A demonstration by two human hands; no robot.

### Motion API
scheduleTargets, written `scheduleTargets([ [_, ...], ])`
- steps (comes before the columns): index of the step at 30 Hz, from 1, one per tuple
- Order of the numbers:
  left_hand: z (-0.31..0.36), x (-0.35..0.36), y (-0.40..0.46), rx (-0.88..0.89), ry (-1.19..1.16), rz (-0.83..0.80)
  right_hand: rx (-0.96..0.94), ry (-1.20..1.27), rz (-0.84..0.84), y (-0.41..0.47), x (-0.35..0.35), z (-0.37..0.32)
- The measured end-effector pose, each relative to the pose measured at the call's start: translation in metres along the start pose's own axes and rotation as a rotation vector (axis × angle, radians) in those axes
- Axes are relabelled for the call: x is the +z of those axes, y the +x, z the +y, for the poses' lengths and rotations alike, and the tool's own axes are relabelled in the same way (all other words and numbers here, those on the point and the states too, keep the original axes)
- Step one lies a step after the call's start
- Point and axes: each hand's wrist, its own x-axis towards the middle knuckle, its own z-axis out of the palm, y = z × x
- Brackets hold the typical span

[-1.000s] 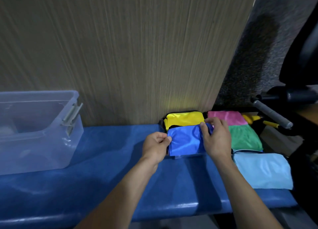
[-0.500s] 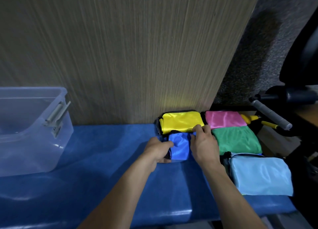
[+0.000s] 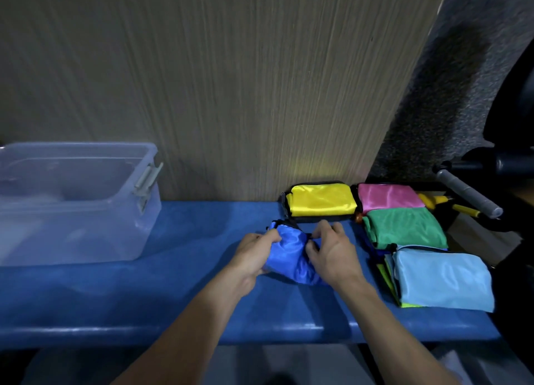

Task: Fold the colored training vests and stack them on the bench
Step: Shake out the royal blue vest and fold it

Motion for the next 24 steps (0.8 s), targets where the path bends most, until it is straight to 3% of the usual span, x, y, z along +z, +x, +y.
scheduleTargets([
  [4,-0.011,-0.03,-0.028,0.011,0.022,0.078,-0.019,-0.161,-0.161,-0.022,0.0,-0.028],
  [7,-0.02,-0.053,-0.051,-0.007,0.034,0.071,-0.168,-0.287,-0.205,-0.031,0.001,-0.042],
  [12,-0.027,-0.081,-0.087,0.036,0.093,0.112,-0.231,0.042,-0.574,-0.047,0.008,-0.065],
  [18,-0.013,-0.108,-0.128,0.178,0.24,0.072,-0.285,0.429,-0.698,-0.084,-0.006,-0.072],
  [24,0.006,-0.129,-0.166,0.274,0.374,-0.144,-0.301,0.766,-0.861,-0.101,-0.004,-0.078],
])
